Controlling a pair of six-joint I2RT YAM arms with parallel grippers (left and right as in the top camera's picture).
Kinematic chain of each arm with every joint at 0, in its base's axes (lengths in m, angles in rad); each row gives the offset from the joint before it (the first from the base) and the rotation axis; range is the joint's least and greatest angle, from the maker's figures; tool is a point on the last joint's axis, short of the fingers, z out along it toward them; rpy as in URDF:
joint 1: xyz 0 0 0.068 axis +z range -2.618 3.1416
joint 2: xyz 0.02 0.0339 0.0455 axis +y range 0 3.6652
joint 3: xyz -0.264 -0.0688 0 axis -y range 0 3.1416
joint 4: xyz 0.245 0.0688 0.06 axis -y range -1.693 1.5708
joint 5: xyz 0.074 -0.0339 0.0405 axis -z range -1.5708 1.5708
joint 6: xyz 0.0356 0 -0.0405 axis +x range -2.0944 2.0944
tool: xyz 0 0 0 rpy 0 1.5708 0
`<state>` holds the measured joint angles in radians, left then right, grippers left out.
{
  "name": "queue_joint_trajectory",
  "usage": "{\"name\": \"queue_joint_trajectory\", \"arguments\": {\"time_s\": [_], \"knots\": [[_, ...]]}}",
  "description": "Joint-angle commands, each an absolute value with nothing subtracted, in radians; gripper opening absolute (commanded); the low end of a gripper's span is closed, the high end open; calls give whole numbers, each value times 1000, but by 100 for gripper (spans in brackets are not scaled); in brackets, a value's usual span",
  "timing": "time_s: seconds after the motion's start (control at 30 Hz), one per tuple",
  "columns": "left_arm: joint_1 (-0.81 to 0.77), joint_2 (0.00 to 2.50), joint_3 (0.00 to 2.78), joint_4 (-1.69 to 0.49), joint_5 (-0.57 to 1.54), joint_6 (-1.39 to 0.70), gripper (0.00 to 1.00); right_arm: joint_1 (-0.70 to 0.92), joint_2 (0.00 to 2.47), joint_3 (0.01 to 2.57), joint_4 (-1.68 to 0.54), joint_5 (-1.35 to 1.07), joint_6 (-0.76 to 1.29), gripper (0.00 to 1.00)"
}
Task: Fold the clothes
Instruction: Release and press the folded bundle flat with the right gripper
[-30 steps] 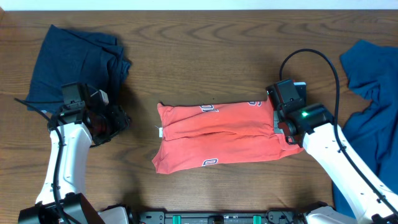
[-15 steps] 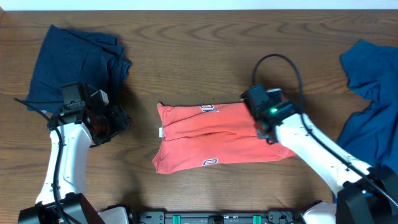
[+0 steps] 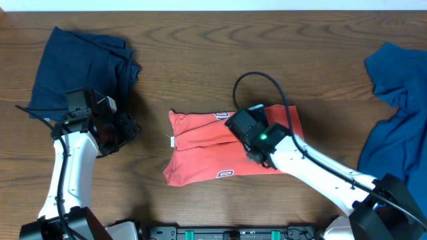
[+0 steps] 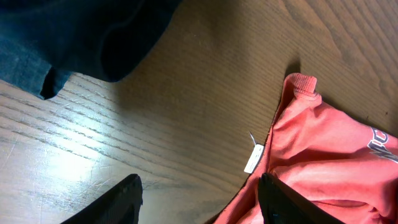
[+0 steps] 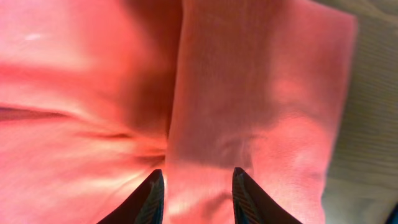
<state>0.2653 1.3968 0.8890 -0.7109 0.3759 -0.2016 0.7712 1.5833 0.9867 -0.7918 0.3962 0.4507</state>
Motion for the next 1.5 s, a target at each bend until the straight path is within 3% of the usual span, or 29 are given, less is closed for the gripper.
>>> {"name": "queue_joint_trajectory", "arguments": {"time_s": [0.0,0.13,0.33,0.5,0.73,0.9,0.93,0.97,1.1,1.47], "knots": [[262,1390,916,-717,382,-184,61,804,1582,1007,-804,407,476,33],[262,1390,916,-721,382,-184,61,777,1550,1008,-835,445,516,49],[262,1390,916,-726,382,-184,61,681,1523,1008,-942,404,478,57],[262,1390,916,-720,382,-184,61,678,1524,987,-1002,230,366,70],[262,1390,916,-717,382,-184,61,775,1524,895,-925,281,406,73],[262,1390,916,-720,382,-184,61,782,1524,848,-925,343,472,56],[262,1390,916,-720,382,-184,61,782,1524,845,-921,344,476,49],[262,1390,916,-720,382,-184,61,783,1524,845,-917,344,479,35],[262,1390,916,-720,382,-184,61,799,1524,852,-890,325,478,1],[262,1390,916,-720,382,-184,61,852,1524,959,-935,202,478,1]]}}
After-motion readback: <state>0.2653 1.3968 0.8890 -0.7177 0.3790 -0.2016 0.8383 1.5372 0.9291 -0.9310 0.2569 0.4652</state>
